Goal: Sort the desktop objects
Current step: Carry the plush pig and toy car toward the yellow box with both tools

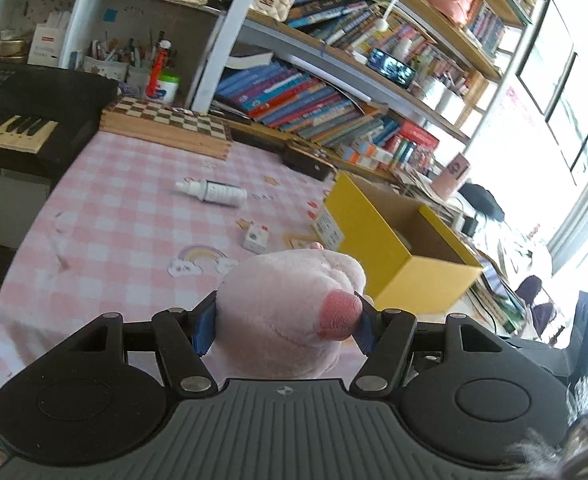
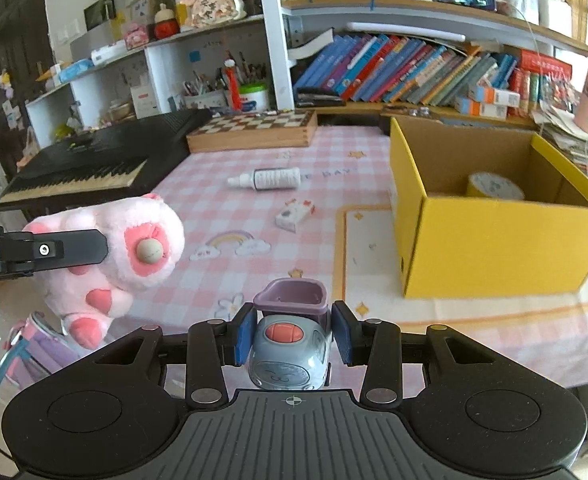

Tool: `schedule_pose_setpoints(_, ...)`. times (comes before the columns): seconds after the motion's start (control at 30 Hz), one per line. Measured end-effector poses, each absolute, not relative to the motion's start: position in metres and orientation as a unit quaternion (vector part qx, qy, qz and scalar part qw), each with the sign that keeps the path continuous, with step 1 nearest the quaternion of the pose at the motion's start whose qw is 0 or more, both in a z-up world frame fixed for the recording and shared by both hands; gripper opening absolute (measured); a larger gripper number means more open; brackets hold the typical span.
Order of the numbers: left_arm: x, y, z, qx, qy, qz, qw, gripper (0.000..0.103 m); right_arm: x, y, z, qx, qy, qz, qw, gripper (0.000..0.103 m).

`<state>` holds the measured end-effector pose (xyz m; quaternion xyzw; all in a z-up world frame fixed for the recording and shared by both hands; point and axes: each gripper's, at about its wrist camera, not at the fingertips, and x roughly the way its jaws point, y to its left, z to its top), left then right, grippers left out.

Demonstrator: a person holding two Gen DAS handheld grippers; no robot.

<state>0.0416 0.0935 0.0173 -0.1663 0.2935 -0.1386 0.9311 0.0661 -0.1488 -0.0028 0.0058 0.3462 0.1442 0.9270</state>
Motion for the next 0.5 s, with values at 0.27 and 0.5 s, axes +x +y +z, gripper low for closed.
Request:
schedule_pose_setpoints(0.27,0.029,0.079,0.010,-0.156,0.312,-0.174,0.921,0.062,0.038,-0.159,-0.012,0.019,0.362,0.121,0.924,0.040)
schedule_pose_setpoints(0.5,0.029,0.062,0.004,-0.143,0.326,-0.213,0.910,0.062,0.021,-0.172,-0.013,0.031,0.369,0.086,0.925,0.040)
